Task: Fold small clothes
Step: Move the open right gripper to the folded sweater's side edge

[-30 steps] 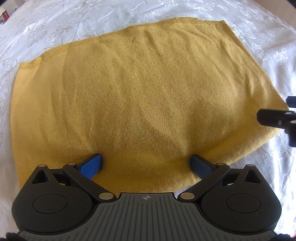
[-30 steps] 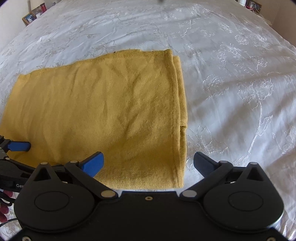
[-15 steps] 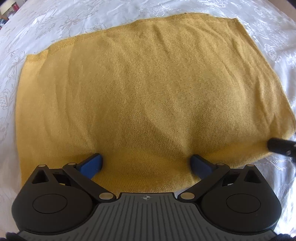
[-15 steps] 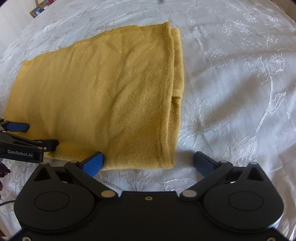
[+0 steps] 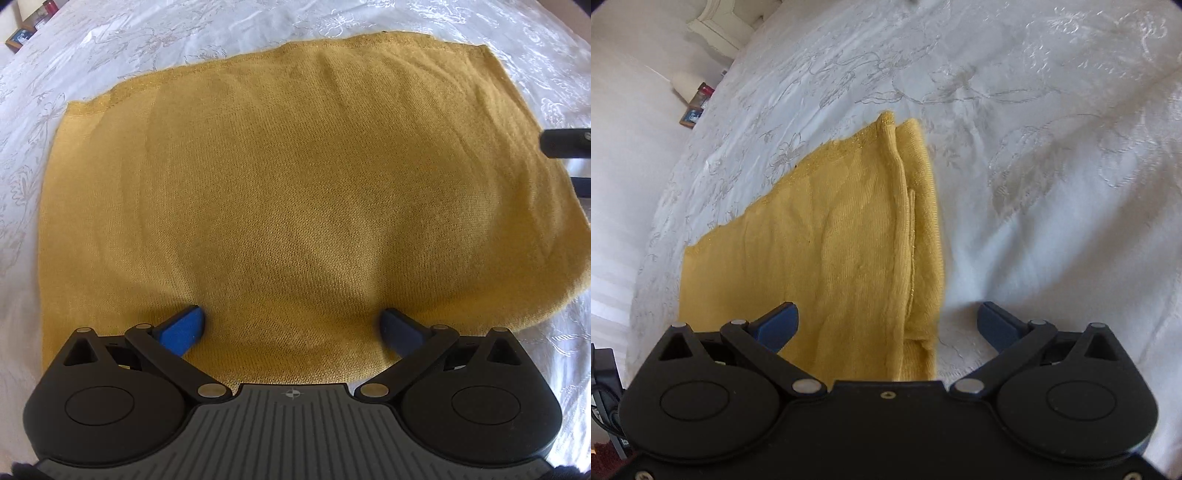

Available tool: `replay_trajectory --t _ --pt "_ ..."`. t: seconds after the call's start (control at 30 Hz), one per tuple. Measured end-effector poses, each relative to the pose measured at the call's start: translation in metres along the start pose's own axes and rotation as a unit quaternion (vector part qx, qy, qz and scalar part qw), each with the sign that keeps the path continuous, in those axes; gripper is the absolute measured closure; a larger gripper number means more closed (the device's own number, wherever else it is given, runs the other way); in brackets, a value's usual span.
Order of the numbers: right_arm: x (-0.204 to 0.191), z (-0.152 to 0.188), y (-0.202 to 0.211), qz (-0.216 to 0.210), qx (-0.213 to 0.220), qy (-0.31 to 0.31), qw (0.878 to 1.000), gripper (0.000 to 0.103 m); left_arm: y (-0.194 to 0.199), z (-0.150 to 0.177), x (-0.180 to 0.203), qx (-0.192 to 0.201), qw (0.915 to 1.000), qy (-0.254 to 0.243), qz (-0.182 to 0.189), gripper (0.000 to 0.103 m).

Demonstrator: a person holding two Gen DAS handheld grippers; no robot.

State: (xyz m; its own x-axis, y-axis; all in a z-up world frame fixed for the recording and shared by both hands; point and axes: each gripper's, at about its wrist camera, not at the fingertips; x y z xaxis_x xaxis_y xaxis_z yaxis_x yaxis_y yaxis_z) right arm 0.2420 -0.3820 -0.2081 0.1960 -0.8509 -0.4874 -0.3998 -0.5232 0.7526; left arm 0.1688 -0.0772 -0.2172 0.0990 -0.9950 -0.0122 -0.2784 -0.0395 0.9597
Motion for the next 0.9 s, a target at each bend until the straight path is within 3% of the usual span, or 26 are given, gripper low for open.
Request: replay_trajectory --t 0.27,0.43,0.5,0.57,0.77,0.9 --pt "0.013 -0.025 -0.029 -0.122 0.012 -0.026 0.992 0.000 0.001 0.000 -0.007 -0.002 1.0000 0.000 0.000 0.000" --pt "0.020 -0.026 -0.037 -0.152 0.018 -0.058 0.986 0.000 0.003 -0.010 -0.007 -0.021 0.9998 0.001 -0.001 0.000" --pt "0.019 -0.024 -0.035 -0.157 0.018 -0.044 0.986 0.000 0.012 -0.017 -0.010 -0.016 0.9997 0.013 0.013 0.011" --pt "0.017 -0.023 -0.033 -0.160 0.014 -0.029 0.987 0.000 0.028 -0.024 -0.018 0.007 0.9983 0.048 0.031 0.040" --pt "0.016 -0.024 -0.035 -0.165 0.010 -0.022 0.986 0.000 0.042 -0.075 -0.031 0.047 0.9926 0.110 0.024 0.042" --pt "0.020 -0.023 -0.033 -0.174 0.006 -0.025 0.984 0.000 0.023 -0.111 -0.023 0.054 0.9936 0.099 0.007 0.042"
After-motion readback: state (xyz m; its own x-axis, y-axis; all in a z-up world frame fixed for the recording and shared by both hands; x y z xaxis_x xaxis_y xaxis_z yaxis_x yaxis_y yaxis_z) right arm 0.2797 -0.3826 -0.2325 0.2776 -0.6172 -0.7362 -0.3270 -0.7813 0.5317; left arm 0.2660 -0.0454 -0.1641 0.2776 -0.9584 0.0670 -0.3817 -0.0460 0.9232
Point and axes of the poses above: each gripper's, at about its wrist camera, not at the fingertips, and y roughly against the way its jaws point, x to its right, z to its underside, and after that the axes turned 14 degrees about y, right-handed
